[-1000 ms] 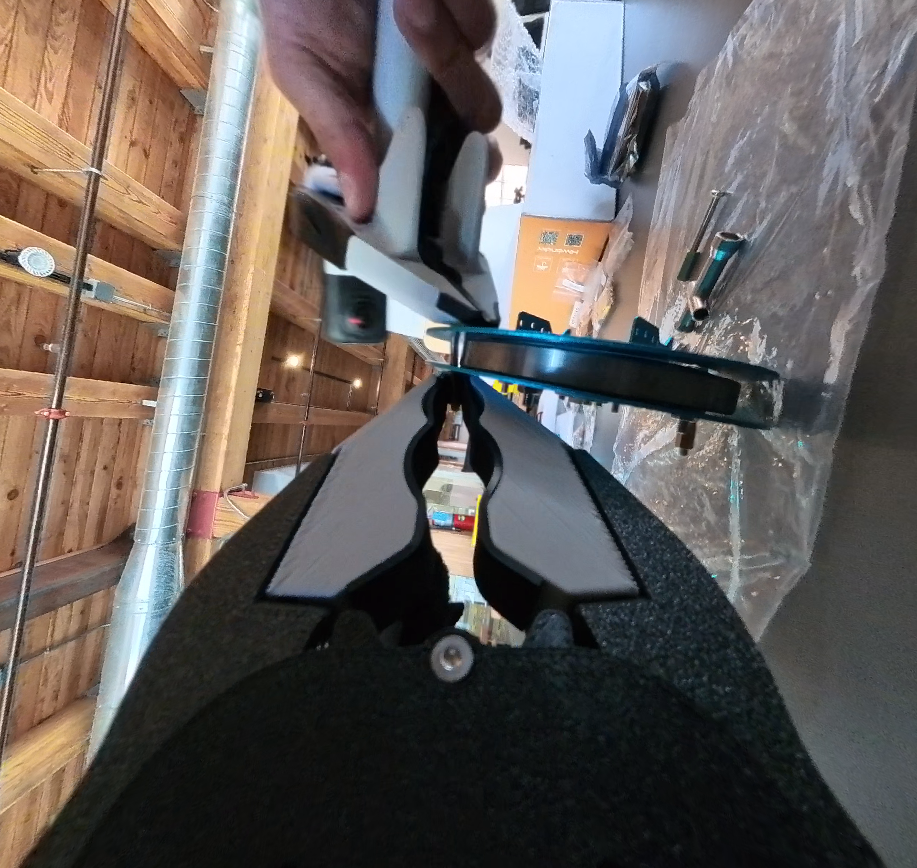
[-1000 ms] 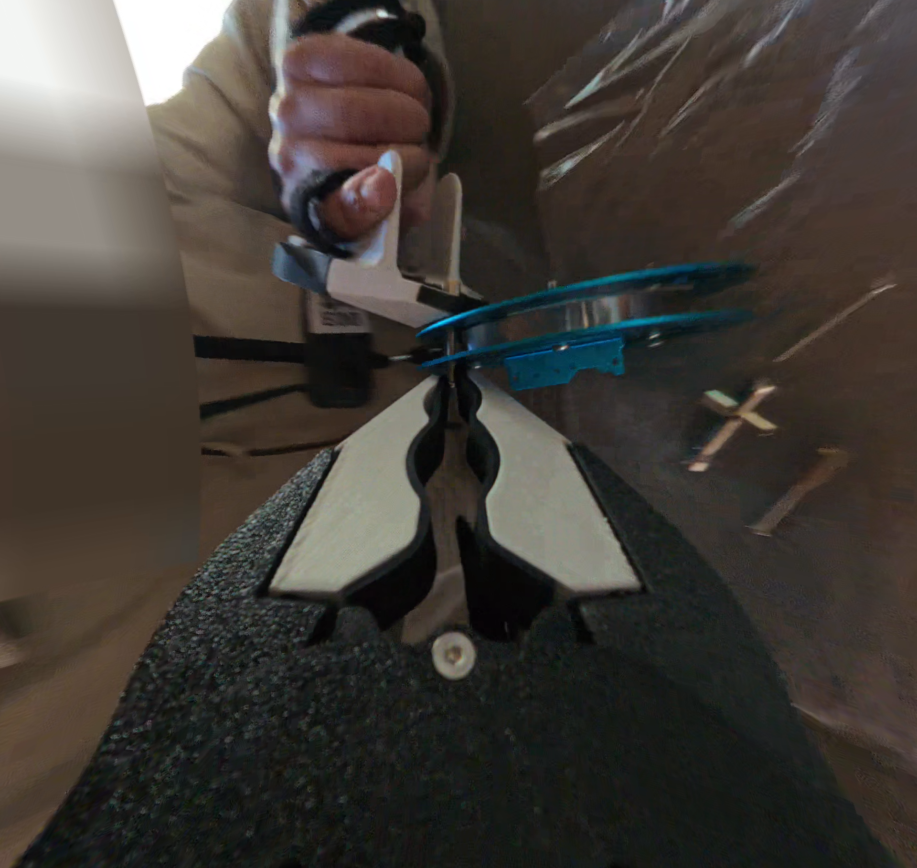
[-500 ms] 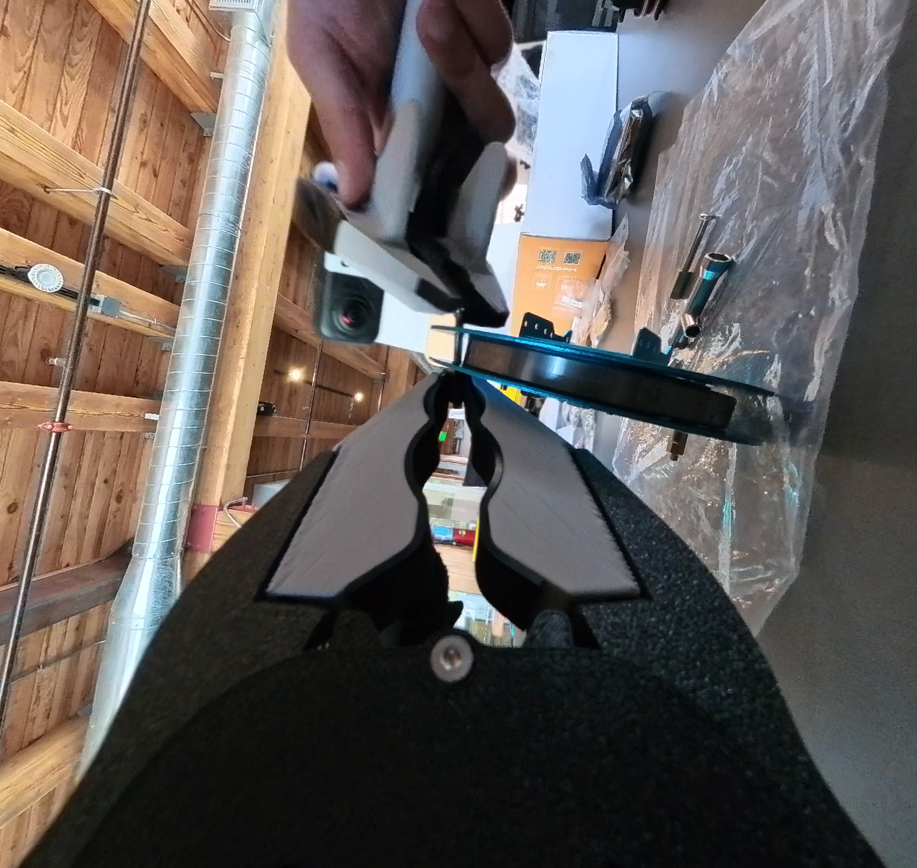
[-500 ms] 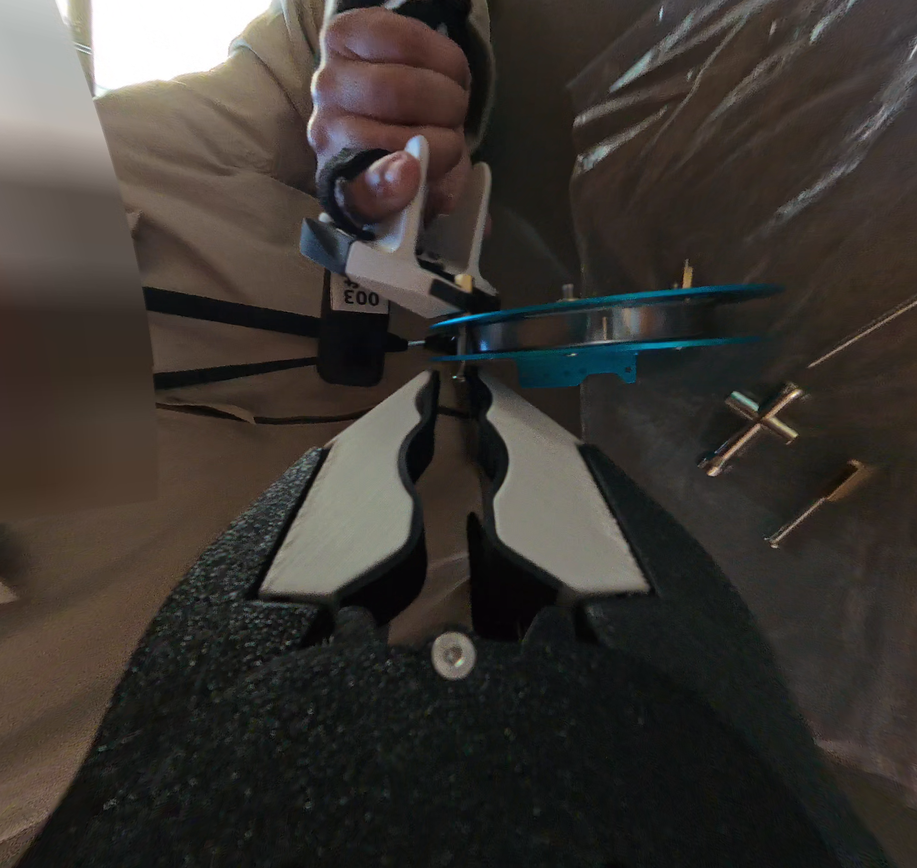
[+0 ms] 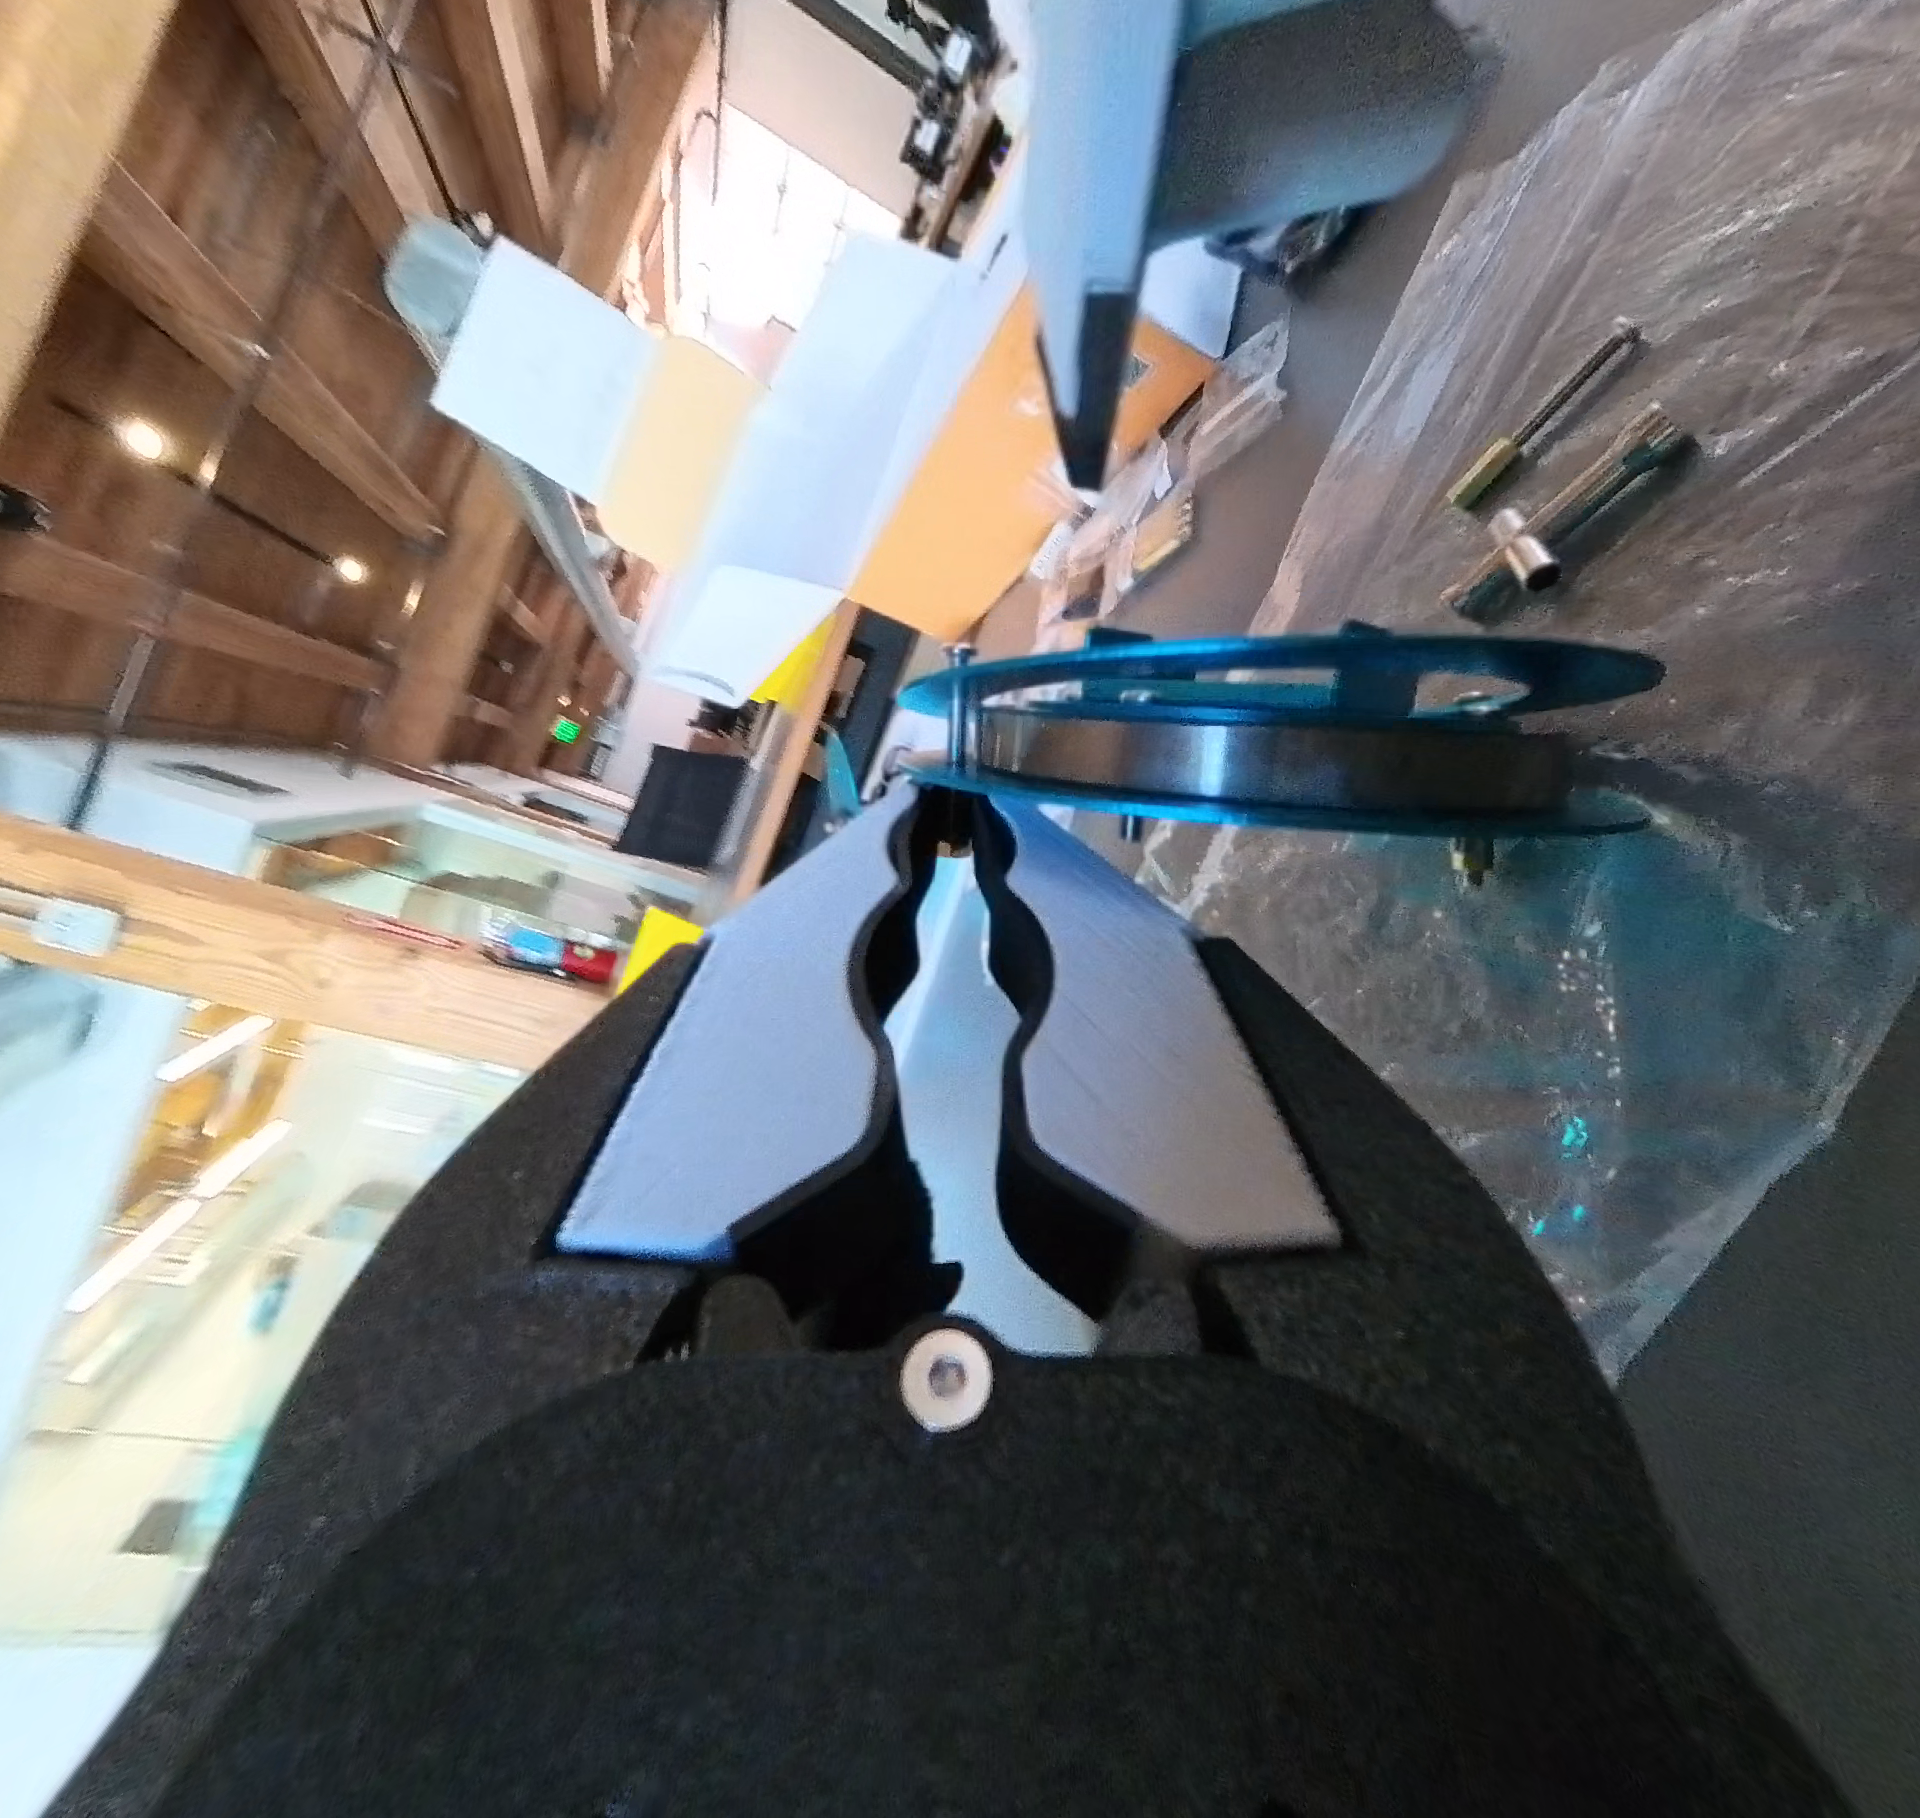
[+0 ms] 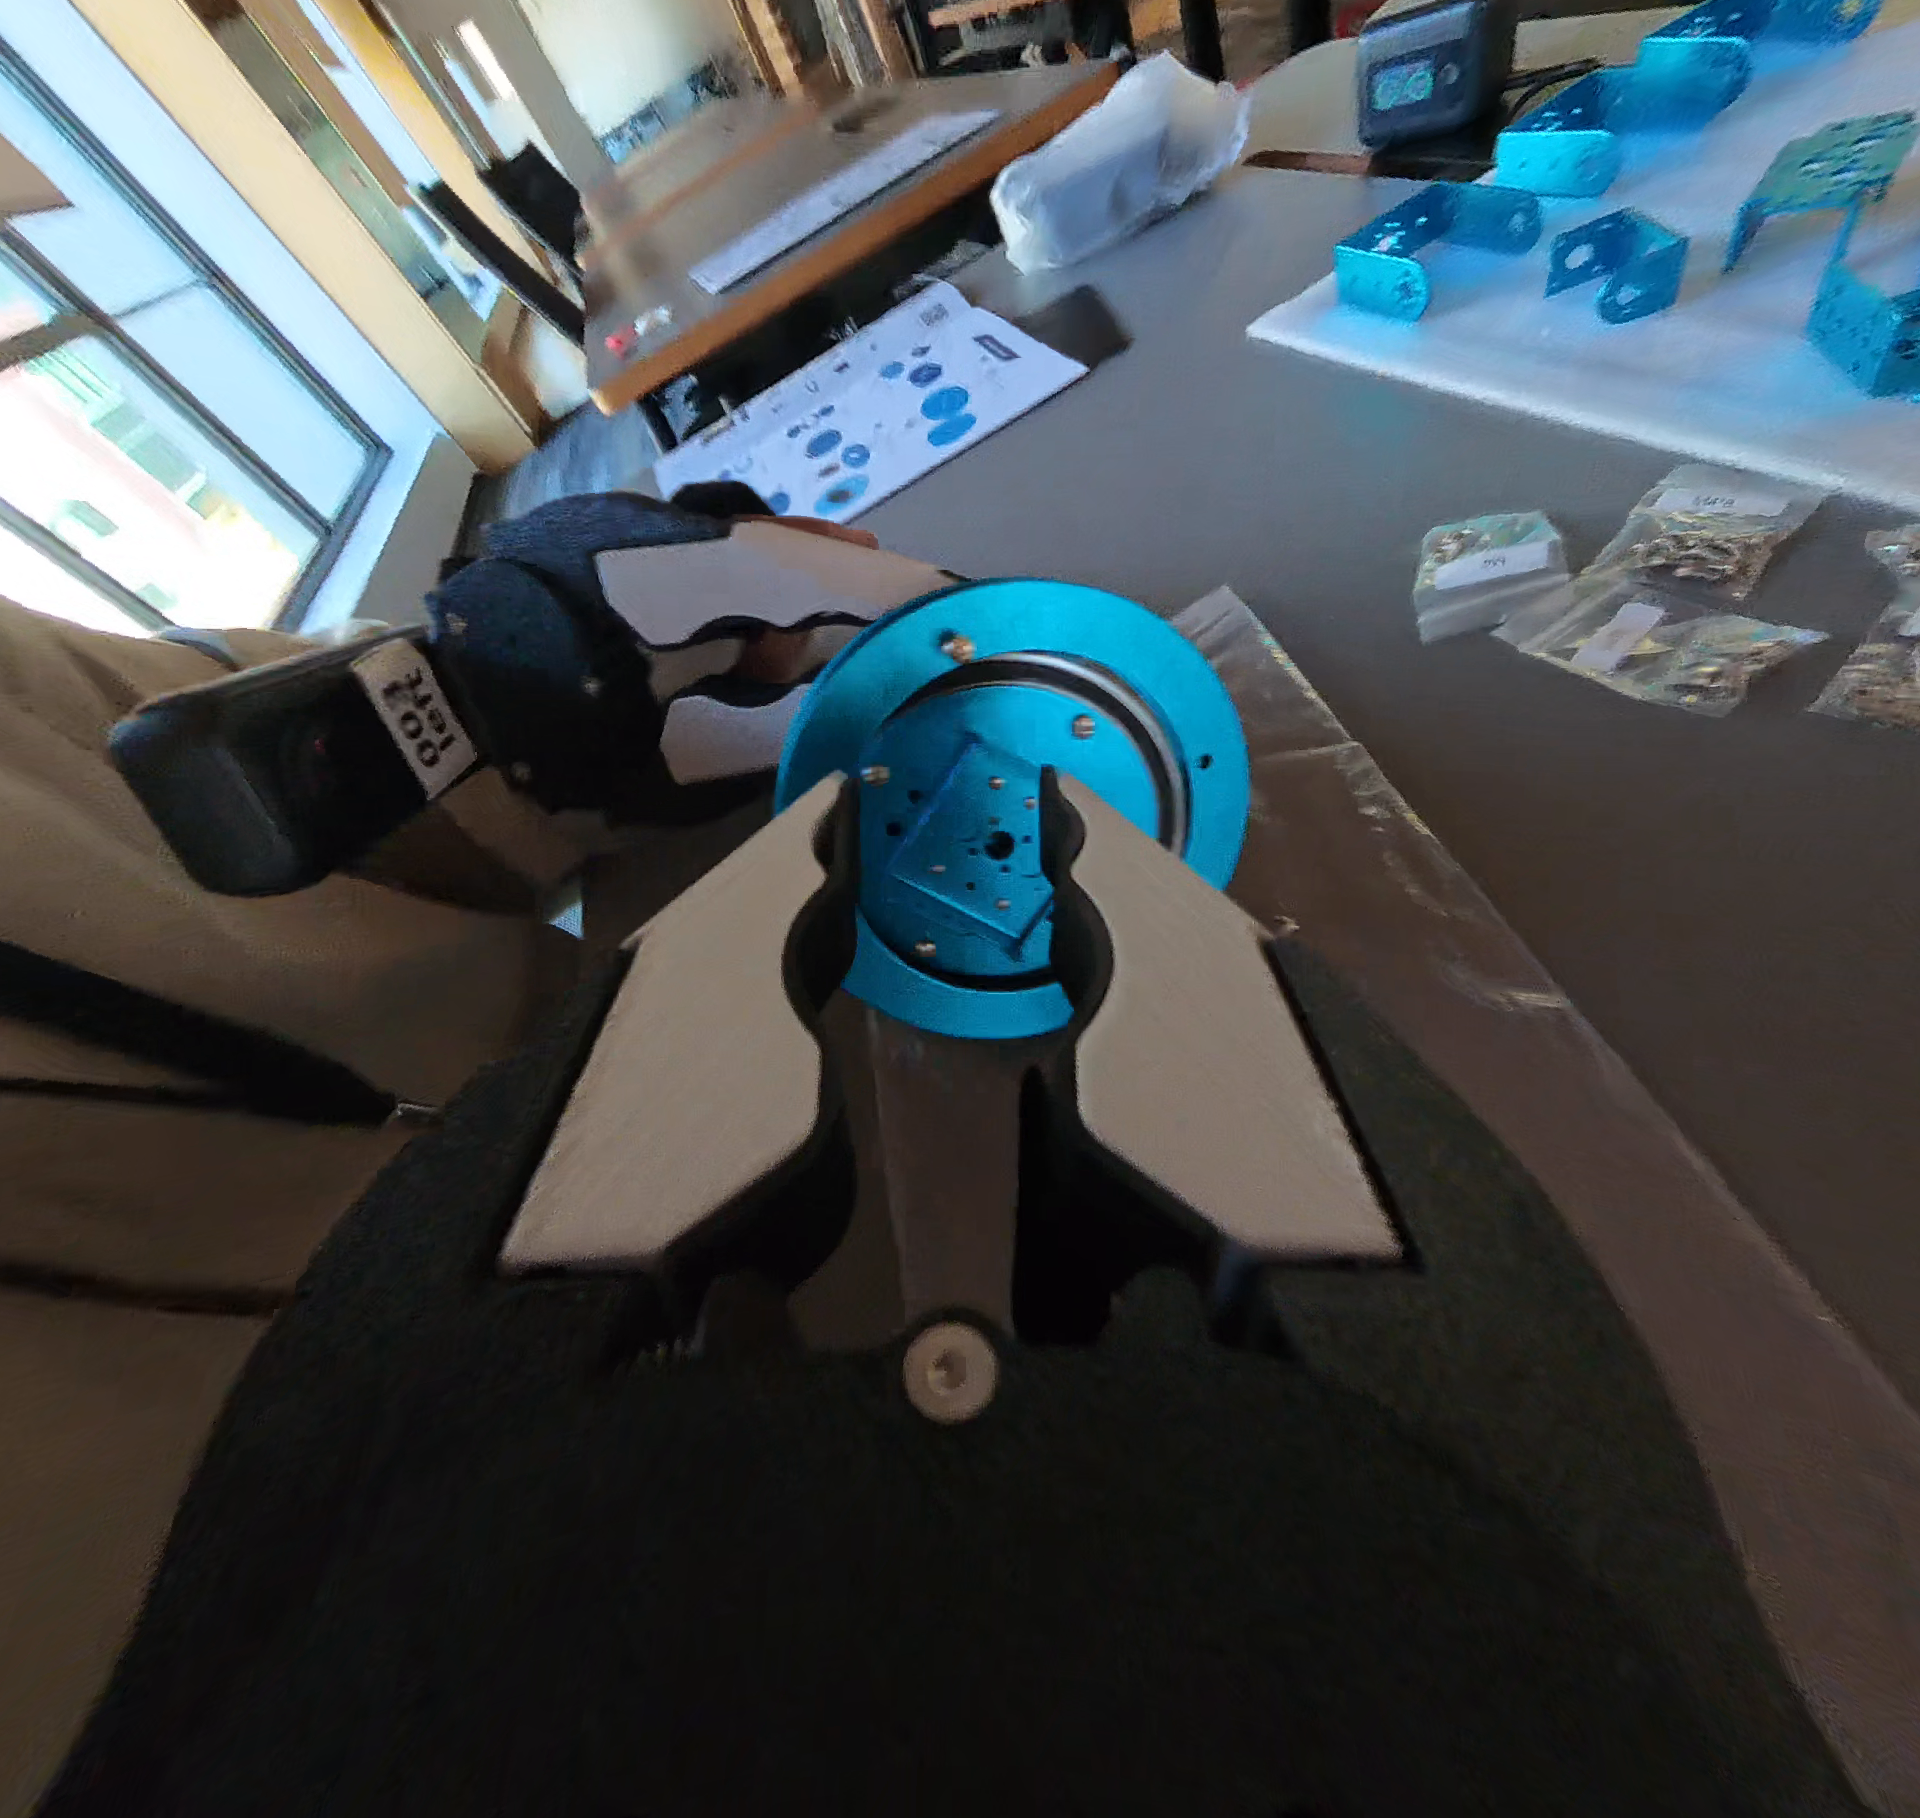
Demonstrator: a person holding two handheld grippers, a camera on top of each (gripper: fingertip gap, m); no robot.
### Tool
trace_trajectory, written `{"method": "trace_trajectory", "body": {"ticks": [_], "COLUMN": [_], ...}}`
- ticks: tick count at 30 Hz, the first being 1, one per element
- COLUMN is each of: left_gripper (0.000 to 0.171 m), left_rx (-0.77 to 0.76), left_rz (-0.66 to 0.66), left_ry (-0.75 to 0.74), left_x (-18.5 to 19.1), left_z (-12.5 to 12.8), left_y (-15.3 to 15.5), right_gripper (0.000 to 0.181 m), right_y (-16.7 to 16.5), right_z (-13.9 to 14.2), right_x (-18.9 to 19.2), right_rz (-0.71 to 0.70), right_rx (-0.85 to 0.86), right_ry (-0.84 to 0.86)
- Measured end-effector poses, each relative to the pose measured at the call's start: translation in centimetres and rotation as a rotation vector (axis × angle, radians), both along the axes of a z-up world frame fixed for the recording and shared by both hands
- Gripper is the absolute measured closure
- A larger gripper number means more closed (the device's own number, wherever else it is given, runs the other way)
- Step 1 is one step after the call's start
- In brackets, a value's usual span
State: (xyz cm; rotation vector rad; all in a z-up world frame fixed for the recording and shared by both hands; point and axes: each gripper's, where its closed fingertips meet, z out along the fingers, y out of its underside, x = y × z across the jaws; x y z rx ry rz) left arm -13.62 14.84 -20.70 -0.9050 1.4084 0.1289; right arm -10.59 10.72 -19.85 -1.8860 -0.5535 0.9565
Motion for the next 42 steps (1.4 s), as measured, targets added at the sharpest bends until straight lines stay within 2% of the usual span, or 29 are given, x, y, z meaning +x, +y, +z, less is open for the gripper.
{"method": "trace_trajectory", "body": {"ticks": [3,7,9,10,11,13,17,21,27,32,42], "left_gripper": [0.167,0.167,0.167,0.166,0.166,0.167,0.166,0.166,0.168,0.168,0.168], "left_rx": [-0.057,-0.054,-0.020,-0.022,-0.026,-0.048,-0.052,0.052,0.169,0.181,0.140], "left_rz": [-0.005,0.023,0.049,0.019,-0.013,0.016,0.008,-0.009,-0.058,-0.111,-0.103], "left_ry": [-0.006,-0.031,-0.032,-0.018,0.003,0.005,-0.026,-0.022,-0.002,-0.017,-0.049], "left_x": [-0.2,-0.8,-1.3,-1.2,-1.1,-1.0,-0.5,-0.2,-0.7,-0.5,-0.9], "left_z": [0.0,1.3,1.9,1.8,1.5,0.8,0.9,0.9,0.9,0.8,0.8], "left_y": [0.3,0.5,1.0,0.7,0.4,0.5,-0.3,-0.9,-2.3,-3.1,-2.4], "right_gripper": [0.144,0.149,0.151,0.151,0.152,0.154,0.155,0.154,0.156,0.156,0.156], "right_y": [-0.7,-0.3,-0.5,-0.6,-0.7,-0.8,-0.9,-1.4,-2.5,-2.5,-3.2], "right_z": [-1.0,-3.1,-3.1,-3.0,-2.9,-2.7,-2.1,-2.6,-1.5,-1.4,-1.7], "right_x": [-1.3,1.1,1.8,1.9,2.0,2.0,2.4,1.8,1.5,2.8,2.3], "right_rz": [0.017,-0.080,-0.101,-0.102,-0.107,-0.112,-0.140,-0.122,-0.124,-0.203,-0.189], "right_rx": [-0.006,0.062,0.084,0.097,0.112,0.123,0.157,0.148,0.234,0.258,0.282], "right_ry": [-0.028,-0.227,-0.211,-0.187,-0.162,-0.120,-0.130,-0.149,-0.142,-0.147,-0.188]}}
